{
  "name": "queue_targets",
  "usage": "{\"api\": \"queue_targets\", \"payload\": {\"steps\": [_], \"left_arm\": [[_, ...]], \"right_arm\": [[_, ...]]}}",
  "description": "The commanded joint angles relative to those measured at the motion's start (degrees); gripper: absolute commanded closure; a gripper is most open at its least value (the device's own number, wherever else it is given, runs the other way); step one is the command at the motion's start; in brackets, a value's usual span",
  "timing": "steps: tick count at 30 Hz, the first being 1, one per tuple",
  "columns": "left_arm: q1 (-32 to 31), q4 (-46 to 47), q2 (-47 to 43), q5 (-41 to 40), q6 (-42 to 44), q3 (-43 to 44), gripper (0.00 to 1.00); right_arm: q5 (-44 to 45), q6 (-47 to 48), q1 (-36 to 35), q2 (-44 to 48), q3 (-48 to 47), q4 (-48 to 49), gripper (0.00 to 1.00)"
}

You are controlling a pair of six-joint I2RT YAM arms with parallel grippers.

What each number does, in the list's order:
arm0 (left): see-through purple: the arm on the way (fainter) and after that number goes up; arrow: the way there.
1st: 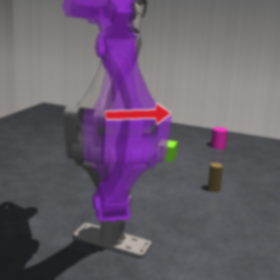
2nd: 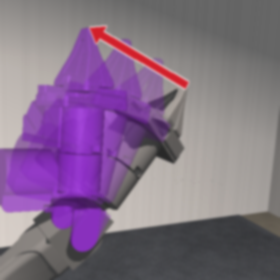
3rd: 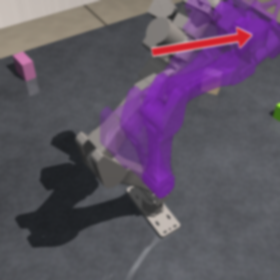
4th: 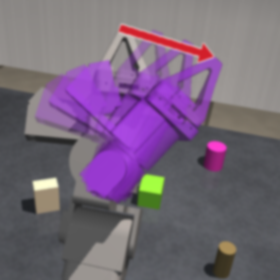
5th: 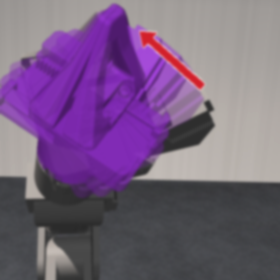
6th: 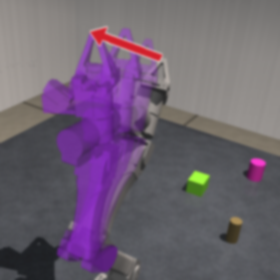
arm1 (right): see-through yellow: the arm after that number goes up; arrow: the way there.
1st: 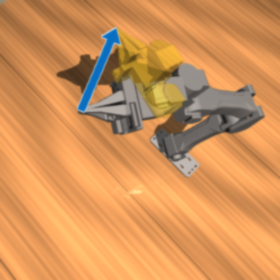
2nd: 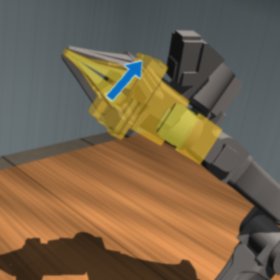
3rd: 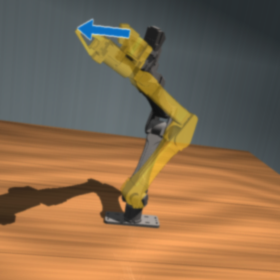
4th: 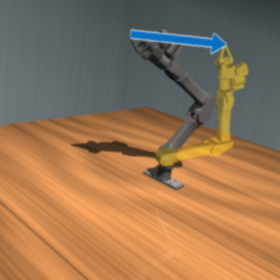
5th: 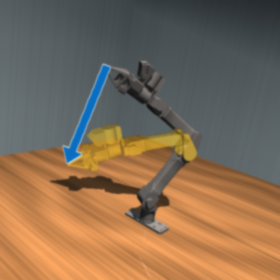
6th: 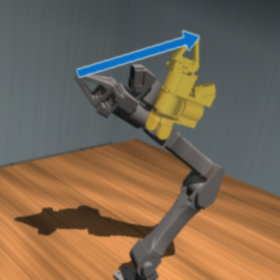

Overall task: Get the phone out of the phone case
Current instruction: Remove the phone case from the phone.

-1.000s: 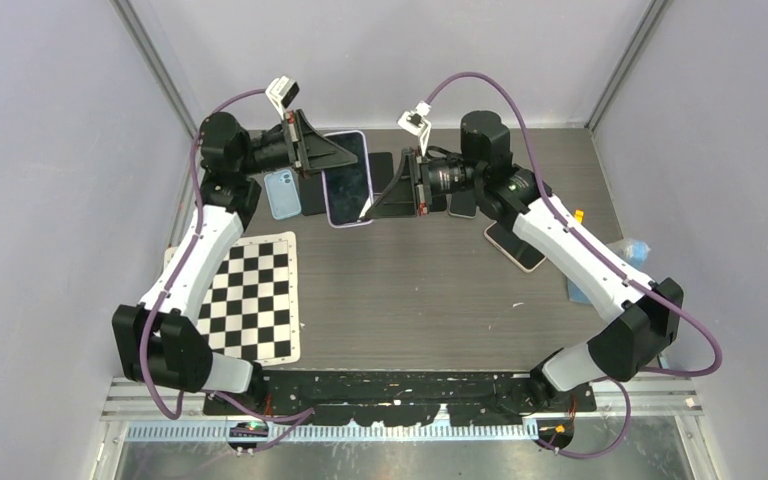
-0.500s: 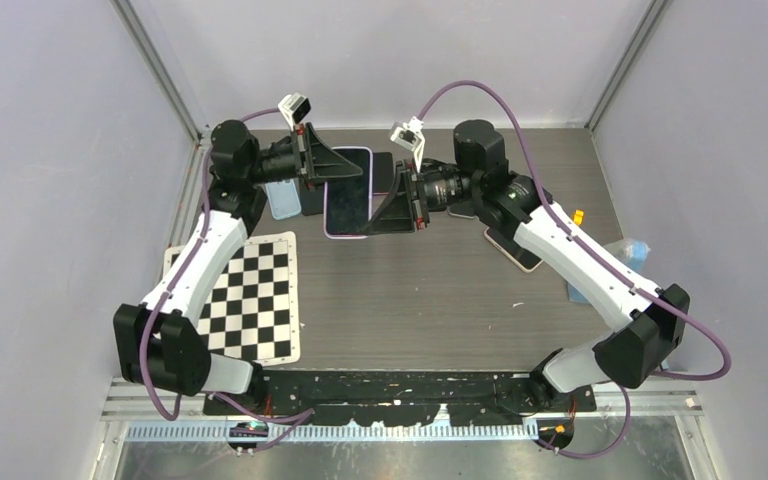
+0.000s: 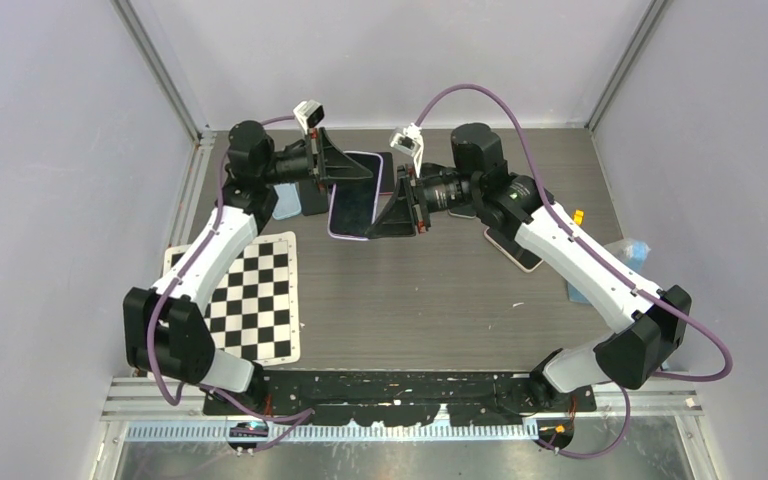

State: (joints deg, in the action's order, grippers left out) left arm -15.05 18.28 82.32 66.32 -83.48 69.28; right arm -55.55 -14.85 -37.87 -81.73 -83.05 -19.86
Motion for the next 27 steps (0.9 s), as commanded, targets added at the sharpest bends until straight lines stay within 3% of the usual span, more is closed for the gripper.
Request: {"api": "queue_targets", "payload": {"steps": [1, 27], "left_arm": [[-2.9, -2.0, 2.4, -11.1, -10.7, -1.6, 1.0], [-2.2, 3.3, 6.5, -10.0, -17.2, -1.0, 1.0]], "right_arm": [[0.4, 11.2, -4.0, 1.2, -3.3, 9.7, 0.76], [18.1, 27.0, -6.5, -0.4, -4.8, 0.2, 0.8]]}}
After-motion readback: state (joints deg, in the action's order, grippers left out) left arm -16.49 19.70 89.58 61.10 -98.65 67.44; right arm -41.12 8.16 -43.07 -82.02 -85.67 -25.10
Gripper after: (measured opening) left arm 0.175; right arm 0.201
